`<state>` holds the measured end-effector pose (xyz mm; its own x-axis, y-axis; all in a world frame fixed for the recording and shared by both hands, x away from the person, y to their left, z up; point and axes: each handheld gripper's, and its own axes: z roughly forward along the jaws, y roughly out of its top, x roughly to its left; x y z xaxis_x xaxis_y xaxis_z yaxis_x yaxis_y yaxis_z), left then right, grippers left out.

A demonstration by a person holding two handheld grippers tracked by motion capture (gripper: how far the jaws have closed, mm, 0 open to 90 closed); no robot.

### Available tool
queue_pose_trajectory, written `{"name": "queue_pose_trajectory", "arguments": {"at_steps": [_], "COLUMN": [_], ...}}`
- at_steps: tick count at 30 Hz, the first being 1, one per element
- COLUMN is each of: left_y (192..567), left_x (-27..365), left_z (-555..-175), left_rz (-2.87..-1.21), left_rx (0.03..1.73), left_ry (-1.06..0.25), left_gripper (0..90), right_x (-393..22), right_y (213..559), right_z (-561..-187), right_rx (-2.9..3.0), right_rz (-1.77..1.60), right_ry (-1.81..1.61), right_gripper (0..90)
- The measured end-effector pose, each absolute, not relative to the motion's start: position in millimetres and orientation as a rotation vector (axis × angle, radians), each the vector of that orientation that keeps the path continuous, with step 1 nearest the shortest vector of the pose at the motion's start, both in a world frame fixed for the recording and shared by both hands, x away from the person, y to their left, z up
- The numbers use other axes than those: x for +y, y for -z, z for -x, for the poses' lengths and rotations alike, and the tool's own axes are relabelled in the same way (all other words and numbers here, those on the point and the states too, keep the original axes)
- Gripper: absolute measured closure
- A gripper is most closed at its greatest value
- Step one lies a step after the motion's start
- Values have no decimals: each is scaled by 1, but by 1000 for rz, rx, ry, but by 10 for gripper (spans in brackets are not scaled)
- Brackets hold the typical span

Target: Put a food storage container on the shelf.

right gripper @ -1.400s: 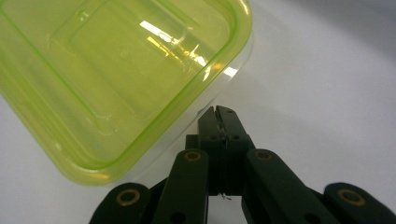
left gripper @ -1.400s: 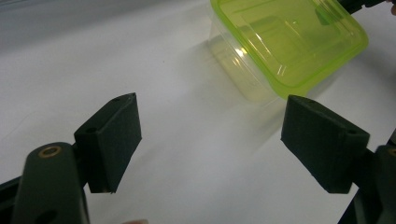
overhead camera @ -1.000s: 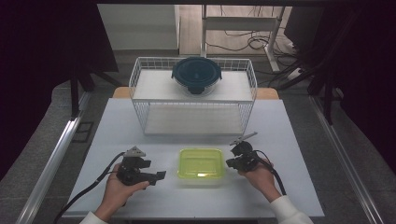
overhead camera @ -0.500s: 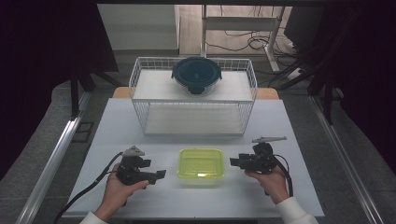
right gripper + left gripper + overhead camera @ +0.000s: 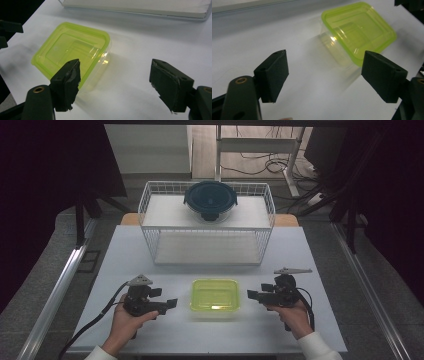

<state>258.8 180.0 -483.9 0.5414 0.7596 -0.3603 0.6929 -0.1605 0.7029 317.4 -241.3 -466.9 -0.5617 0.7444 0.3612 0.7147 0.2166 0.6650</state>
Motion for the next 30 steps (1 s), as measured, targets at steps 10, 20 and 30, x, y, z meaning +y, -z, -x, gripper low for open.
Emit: {"name": "queue_pose_trajectory", "arguments": {"at_steps": [10, 20, 30], "left_y": [489, 506, 517], "left_x": [176, 165, 151], "left_z": [-277, -308, -328], "left_rz": [-1790, -1742, -1702], "left_rx": [1227, 1275, 1286], "left_ry": [68, 240, 347], "left_gripper": [260, 297, 343], "right_x": [-228, -215, -209], "right_y": [467, 476, 487], "right_z": [-317, -322, -332], "right_rx": [2481, 2517, 2510], "right_rz": [-1428, -1483, -1577], "right_ry": [-1315, -1303, -1310], "right_gripper": [319, 333, 389]}}
